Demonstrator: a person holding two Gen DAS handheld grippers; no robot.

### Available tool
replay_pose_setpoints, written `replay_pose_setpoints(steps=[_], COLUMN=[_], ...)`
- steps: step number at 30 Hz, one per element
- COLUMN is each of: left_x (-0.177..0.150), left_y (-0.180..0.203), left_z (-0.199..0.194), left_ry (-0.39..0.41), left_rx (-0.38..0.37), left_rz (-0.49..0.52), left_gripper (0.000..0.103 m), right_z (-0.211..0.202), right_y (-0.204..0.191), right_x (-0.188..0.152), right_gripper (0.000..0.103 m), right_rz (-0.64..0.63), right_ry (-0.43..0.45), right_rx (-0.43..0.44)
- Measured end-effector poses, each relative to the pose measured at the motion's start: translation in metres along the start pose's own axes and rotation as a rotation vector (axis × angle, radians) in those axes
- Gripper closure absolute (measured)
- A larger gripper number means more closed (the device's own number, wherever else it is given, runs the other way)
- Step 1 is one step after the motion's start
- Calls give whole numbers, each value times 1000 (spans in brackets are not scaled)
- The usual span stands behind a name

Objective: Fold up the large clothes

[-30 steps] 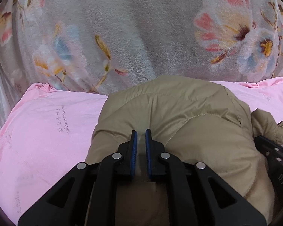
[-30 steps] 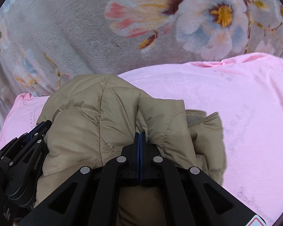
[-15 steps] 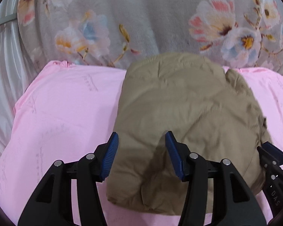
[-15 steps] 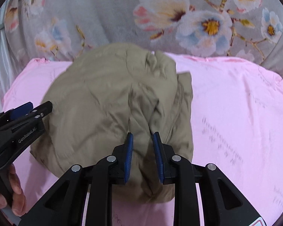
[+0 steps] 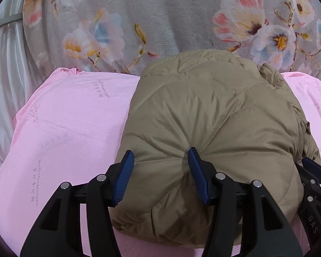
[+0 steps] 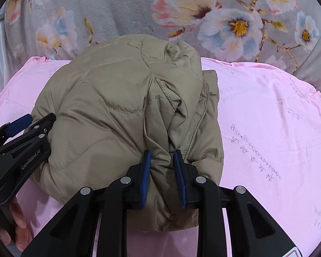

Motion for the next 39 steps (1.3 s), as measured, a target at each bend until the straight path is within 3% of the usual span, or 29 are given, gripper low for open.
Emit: replay_pose_setpoints(steps=[5, 9, 10, 12, 19, 23, 39], left_x=[0, -9, -13, -20, -48, -59, -65], left_y=[-6, -16, -17, -17, -14, -8, -10], left_z=[-13, -54, -69, -89, -148, -164, -162], left_ry=[-3, 19, 36, 49, 30, 12, -18], left_rx=[3, 0, 5, 11, 13, 11, 14], left_rz=[-22, -51, -49, -38, -7, 7, -3], left_gripper=[47, 26, 15, 10, 7, 7, 6], right_z=[-23, -67, -78, -98, -147, -163, -155], right_y=[8, 12, 14, 18, 15, 14, 8], right_x=[-1, -14, -18, -29, -76, -80, -83], right_gripper=[67, 43, 40, 31, 24, 19, 19], right_rz=[30, -3, -2, 5, 20, 40, 10], right_ry=[28, 46, 48, 49, -15, 20, -8], right_rx=[-26, -55, -58, -72, -87, -94, -99])
Point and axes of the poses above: each gripper's, at about its wrist camera, not at the fingertips, and z roughly the way its jaws point, y to its right, x to its top, the point moved 3 cm from there along z, roughly the way its jaws point, and after that the axes turned 15 degrees about y, right-handed, at the moved point
